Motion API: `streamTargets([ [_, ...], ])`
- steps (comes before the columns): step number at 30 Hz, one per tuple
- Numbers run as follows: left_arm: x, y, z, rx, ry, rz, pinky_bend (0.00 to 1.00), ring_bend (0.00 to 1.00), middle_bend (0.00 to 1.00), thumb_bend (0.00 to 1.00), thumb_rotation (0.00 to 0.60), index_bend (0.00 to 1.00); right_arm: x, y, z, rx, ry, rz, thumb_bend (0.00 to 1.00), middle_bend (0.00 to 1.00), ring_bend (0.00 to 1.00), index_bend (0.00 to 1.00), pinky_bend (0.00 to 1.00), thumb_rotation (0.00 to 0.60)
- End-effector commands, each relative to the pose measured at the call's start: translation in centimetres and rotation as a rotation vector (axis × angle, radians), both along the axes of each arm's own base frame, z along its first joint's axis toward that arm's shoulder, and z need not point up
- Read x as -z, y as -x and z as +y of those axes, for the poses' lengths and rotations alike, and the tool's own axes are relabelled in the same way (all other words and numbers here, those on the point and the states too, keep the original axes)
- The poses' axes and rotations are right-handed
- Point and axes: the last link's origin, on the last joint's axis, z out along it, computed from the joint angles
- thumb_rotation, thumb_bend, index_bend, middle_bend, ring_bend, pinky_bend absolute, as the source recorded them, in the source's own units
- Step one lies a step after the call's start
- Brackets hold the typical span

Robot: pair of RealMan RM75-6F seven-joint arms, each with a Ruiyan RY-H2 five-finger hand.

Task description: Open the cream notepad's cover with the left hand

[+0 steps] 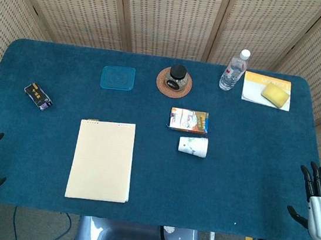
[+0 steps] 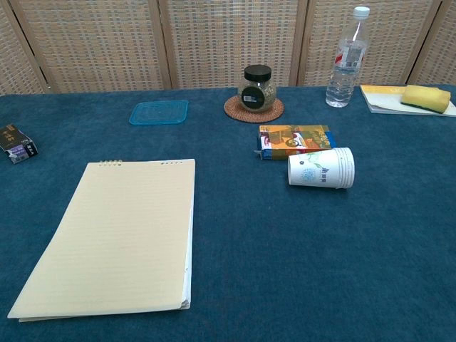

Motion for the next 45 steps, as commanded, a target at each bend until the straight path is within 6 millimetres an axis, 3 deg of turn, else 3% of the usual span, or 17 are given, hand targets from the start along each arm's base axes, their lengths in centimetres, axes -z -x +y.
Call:
streamTargets([
  [1, 0.0, 0.0, 0.0, 0.000, 0.001, 0.000, 0.00, 0.00, 0.00, 0.00, 0.600, 0.00, 0.0, 0.0, 0.0, 0.001, 0.000, 0.000, 0.00, 0.00, 0.00, 0.00, 0.00, 0.600],
  [10, 0.7, 0.0, 0.0, 0.005, 0.027, 0.010, 0.00, 0.00, 0.00, 0.00, 0.600, 0.00, 0.1, 0.1, 0.0, 0.005, -0.002, -0.002, 0.00, 0.00, 0.00, 0.00, 0.00, 0.600],
  [15, 3.5, -0.7, 0.9, 0.079, 0.162, 0.013, 0.00, 0.00, 0.00, 0.01, 0.600, 0.00, 0.0, 0.1, -0.1, 0.010, -0.001, -0.003, 0.00, 0.00, 0.00, 0.00, 0.00, 0.600],
  [17, 5.1, -1.0, 1.4, 0.126, 0.243, 0.008, 0.00, 0.00, 0.00, 0.09, 0.600, 0.00, -0.1, 0.2, -0.1, 0.014, 0.001, -0.006, 0.00, 0.00, 0.00, 0.00, 0.00, 0.600],
  [19, 6.9, -1.4, 1.9, 0.164, 0.332, 0.004, 0.00, 0.00, 0.00, 0.24, 0.600, 0.00, -0.1, 0.2, -0.2, 0.015, 0.000, -0.008, 0.00, 0.00, 0.00, 0.00, 0.00, 0.600],
  [23, 9.9, -2.1, 2.4, 0.232, 0.449, 0.025, 0.00, 0.00, 0.00, 0.35, 0.600, 0.00, 0.0, 0.3, -0.3, 0.021, -0.004, -0.008, 0.00, 0.00, 0.00, 0.00, 0.00, 0.600],
  [32, 14.3, -3.4, 2.4, 0.303, 0.555, 0.045, 0.00, 0.00, 0.00, 0.34, 0.600, 0.00, -0.1, 0.5, -0.4, 0.029, -0.007, -0.013, 0.00, 0.00, 0.00, 0.00, 0.00, 0.600],
  [45, 17.6, -3.8, 2.3, 0.334, 0.589, 0.048, 0.00, 0.00, 0.00, 0.33, 0.600, 0.00, -0.1, 0.5, -0.4, 0.030, -0.010, -0.017, 0.00, 0.00, 0.00, 0.00, 0.00, 0.600],
])
